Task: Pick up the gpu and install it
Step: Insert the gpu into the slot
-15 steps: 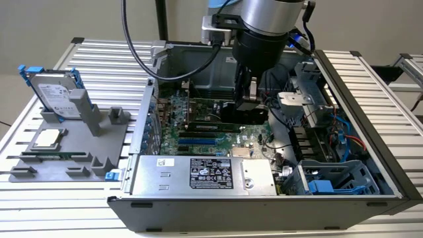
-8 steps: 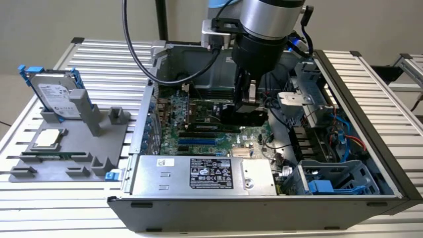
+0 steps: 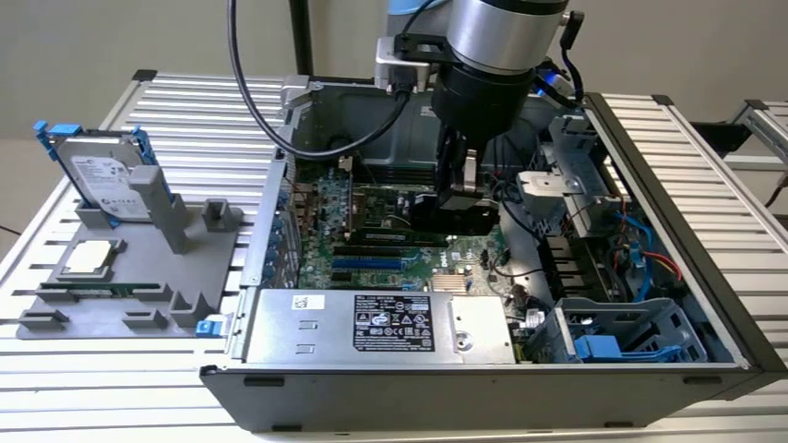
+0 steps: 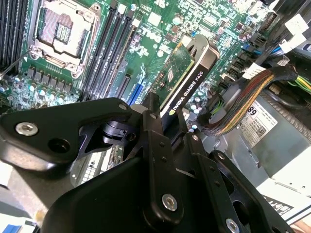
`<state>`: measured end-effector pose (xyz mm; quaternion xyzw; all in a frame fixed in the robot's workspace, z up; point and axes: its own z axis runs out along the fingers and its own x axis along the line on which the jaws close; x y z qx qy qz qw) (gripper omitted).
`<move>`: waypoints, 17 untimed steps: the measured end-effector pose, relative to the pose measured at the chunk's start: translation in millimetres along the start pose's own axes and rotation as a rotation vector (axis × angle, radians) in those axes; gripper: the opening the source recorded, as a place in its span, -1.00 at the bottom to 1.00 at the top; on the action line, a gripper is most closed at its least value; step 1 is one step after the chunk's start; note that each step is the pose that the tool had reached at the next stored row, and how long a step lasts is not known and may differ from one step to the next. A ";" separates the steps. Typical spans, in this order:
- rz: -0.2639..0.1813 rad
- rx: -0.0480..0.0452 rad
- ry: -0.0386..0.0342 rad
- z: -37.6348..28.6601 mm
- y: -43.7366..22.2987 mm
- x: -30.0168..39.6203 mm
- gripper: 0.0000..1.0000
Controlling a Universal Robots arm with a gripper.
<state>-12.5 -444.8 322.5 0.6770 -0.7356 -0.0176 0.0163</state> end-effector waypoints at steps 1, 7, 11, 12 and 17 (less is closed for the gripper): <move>0.000 0.0000 0.0000 0.0 0.0 0.0 -1.00; 0.000 0.0038 -0.0004 3.1 -0.1 -0.4 -1.00; 0.000 0.0068 -0.0001 9.8 -0.4 -1.0 -1.00; 0.000 0.0072 -0.0002 11.6 -0.5 -1.1 -1.00; 0.000 0.0073 0.0023 14.1 -0.6 -1.2 -1.00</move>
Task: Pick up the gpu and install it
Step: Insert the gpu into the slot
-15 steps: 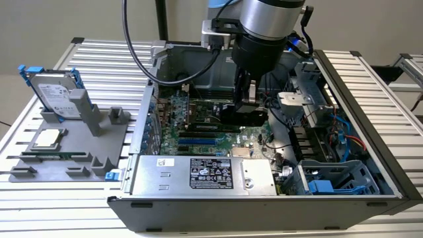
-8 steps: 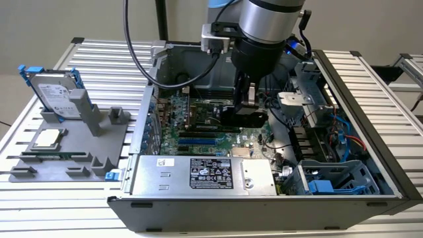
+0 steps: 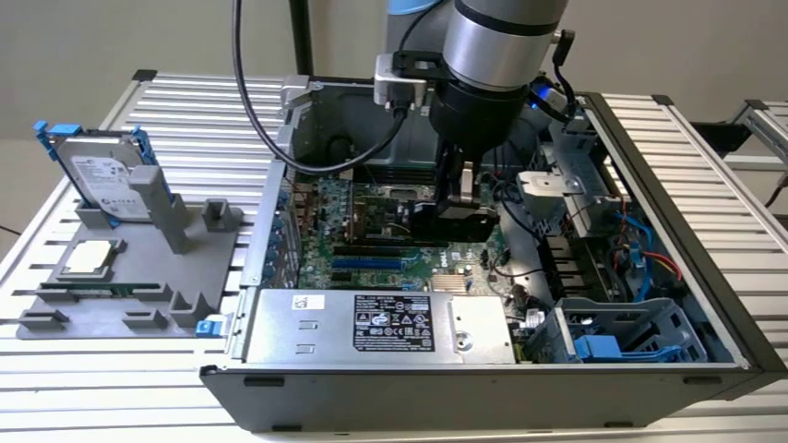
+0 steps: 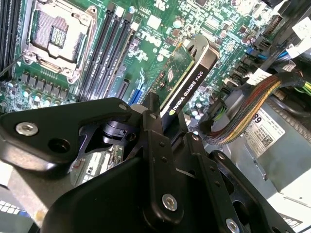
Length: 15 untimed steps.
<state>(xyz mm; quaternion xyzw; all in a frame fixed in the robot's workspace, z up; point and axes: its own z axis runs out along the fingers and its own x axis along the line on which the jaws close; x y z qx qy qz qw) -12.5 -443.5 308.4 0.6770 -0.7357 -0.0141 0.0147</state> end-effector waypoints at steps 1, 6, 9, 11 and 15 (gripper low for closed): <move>0.000 0.0004 -0.0002 0.1 0.0 0.0 -1.00; 0.000 0.0017 -0.0005 0.2 0.0 0.0 -1.00; 0.000 0.0017 -0.0007 1.8 0.6 0.0 -1.00; 0.000 0.0017 -0.0005 3.1 1.5 0.1 -1.00; 0.000 0.0017 -0.0005 6.1 4.7 0.4 -1.00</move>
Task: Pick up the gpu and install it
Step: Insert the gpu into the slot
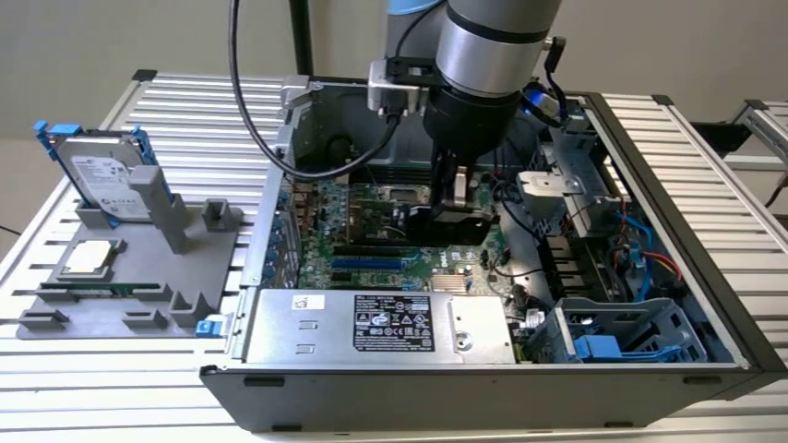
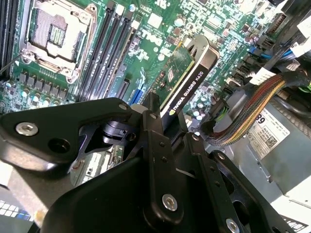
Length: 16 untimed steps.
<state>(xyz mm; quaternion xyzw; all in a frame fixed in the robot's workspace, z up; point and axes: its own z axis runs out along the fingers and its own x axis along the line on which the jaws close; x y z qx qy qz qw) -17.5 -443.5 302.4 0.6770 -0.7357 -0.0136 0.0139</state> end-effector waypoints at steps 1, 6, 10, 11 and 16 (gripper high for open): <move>0.000 0.0002 -0.0001 1.0 1.5 0.1 -1.00; 0.000 0.0134 -0.0029 5.4 7.3 0.9 -1.00; 0.000 0.0252 -0.0065 9.4 12.2 2.0 -1.00; 0.000 0.0252 -0.0065 10.2 13.2 2.1 -1.00; 0.000 0.0252 -0.0064 14.3 18.2 2.6 -1.00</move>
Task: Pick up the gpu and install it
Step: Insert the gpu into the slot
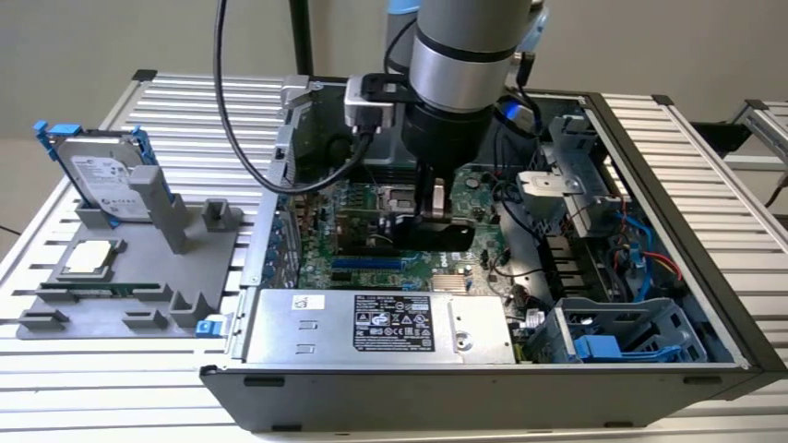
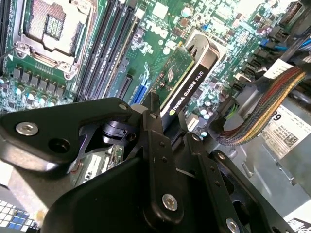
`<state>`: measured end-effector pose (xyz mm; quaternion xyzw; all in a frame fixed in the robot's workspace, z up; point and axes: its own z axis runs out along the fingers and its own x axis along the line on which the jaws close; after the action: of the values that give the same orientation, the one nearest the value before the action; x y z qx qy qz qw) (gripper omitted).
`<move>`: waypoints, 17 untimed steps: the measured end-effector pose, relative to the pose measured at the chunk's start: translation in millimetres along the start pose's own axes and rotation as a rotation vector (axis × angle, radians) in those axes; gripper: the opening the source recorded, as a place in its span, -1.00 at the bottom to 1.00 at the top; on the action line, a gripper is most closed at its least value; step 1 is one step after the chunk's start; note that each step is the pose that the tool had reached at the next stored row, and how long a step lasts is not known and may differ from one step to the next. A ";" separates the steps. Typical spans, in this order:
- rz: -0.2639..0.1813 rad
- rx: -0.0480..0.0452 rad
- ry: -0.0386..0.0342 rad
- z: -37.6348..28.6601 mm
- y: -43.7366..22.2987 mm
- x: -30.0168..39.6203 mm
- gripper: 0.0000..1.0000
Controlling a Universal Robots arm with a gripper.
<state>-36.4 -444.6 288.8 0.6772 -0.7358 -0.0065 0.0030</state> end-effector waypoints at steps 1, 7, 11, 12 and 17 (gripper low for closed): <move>0.000 0.0000 0.0000 1.0 1.8 0.2 -1.00; 0.000 0.0000 0.0000 4.3 11.7 1.1 -1.00; -0.001 0.0000 0.0000 5.7 17.8 1.6 -1.00; -0.001 0.0000 -0.0001 5.8 19.2 1.6 -1.00; -0.001 0.0000 -0.0001 6.4 27.2 2.3 -1.00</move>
<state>-63.8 -444.6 282.8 0.6776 -0.7354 -0.0065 0.0030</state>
